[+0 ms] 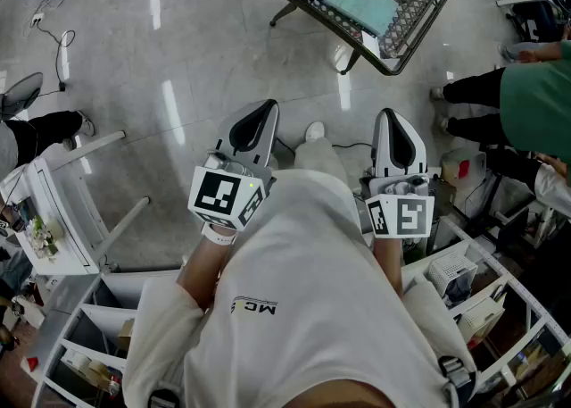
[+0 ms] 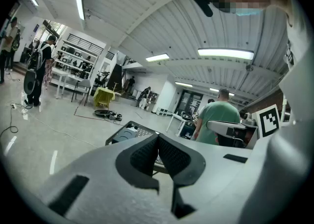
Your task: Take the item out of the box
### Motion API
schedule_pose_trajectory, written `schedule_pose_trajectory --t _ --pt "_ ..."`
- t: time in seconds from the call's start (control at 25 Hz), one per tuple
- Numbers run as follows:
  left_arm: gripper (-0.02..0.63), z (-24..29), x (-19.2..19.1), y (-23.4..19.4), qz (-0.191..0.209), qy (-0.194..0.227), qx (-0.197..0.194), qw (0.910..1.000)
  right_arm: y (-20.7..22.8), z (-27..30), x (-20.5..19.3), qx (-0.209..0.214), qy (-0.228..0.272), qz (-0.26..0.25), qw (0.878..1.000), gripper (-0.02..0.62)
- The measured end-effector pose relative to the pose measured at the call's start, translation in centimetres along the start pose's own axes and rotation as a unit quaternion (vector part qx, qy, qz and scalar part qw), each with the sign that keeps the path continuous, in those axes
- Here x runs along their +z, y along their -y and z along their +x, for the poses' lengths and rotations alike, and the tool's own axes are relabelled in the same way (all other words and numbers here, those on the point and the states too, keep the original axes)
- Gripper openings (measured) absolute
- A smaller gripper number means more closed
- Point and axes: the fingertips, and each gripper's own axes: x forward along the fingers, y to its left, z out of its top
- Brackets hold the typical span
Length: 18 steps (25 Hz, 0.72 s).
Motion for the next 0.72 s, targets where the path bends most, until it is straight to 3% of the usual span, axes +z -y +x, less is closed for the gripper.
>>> schedule_pose_trajectory --t 0.24,0.52,0.72 --pt "0.025 0.9 0.4 4.6 0.032 0.011 -0.015 0.9993 1.5 -2.3 -0.7 0.012 0.01 0.02 1.0 0.015" --pt "0.026 2.8 0.1 8.3 0.061 0.0 -0.003 0.9981 6.0 -4.2 -0.7 0.013 0.041 0.037 0.998 0.015" --pt "0.025 5.5 1.1 10.9 0.072 0.012 0.016 0.9972 9.1 -4.8 -0.5 0.055 0.056 -0.002 0.997 0.015"
